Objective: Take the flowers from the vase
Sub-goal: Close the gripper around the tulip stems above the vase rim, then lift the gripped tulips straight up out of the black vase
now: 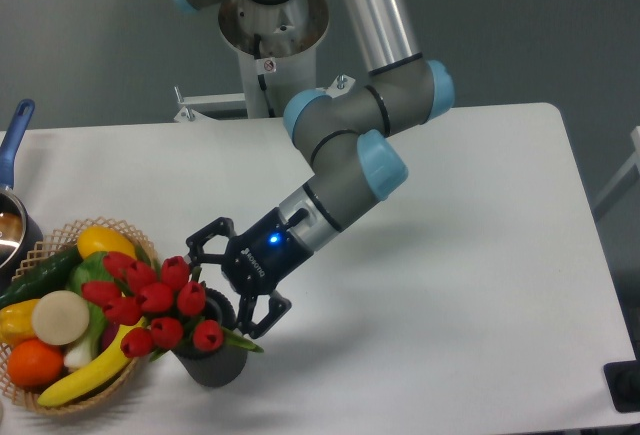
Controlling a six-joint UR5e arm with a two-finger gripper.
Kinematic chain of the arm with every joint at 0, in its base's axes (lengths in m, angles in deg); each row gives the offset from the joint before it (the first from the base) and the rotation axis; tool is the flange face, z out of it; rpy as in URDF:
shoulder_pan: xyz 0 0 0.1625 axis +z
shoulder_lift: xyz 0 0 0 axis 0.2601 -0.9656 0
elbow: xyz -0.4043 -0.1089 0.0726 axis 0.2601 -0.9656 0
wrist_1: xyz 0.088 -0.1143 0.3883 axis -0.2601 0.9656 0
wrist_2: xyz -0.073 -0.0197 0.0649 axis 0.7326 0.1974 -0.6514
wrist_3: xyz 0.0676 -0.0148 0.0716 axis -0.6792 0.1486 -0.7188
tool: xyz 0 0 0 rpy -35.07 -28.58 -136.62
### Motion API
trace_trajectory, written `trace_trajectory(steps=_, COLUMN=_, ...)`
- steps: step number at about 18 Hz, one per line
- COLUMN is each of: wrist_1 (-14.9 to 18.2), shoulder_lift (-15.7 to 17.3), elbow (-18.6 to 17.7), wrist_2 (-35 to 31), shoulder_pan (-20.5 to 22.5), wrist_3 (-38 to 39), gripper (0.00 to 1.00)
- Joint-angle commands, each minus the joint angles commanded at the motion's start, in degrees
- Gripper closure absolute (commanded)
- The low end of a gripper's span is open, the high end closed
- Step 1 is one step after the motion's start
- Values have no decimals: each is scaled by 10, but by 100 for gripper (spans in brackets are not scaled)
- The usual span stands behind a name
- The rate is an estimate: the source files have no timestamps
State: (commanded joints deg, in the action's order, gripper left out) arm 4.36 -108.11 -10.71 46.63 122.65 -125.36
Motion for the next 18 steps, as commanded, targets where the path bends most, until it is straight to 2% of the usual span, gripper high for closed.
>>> trace_trajectory(steps=2, wrist_1=0, shoulder_lift=0, elbow=0, wrist_2=0, shoulder_pan=0, wrist_3=0, gripper=18)
trace_trajectory(steps=3, wrist_1=0, shoulder_lift=1, elbow=0, wrist_2=0, shoulder_pan=0, wrist_3=0, gripper=28)
trace_trajectory(steps=6, wrist_1=0, shoulder_lift=3, elbow=0, wrist_2=0, shoulder_pan=1, wrist_3=1, gripper=86)
trace_trajectory(steps=7, wrist_1=0, shoulder_lift=3, elbow=-1, wrist_2=0, shoulder_pan=1, wrist_3=2, gripper=95)
trace_trajectory(steps=9, wrist_1=1, shoulder_lift=3, elbow=-1, wrist_2=-1, shoulder_pan=1, wrist_3=4, gripper=98)
trace_trajectory(steps=14, wrist_1=1, shoulder_lift=17, elbow=-1, wrist_2=1, shoulder_pan=10, wrist_3=30, gripper=98)
trace_trajectory(steps=18, wrist_1=1, shoulder_lift=23, elbow=16, wrist_2=9, shoulder_pan=13, wrist_3=71, gripper=98)
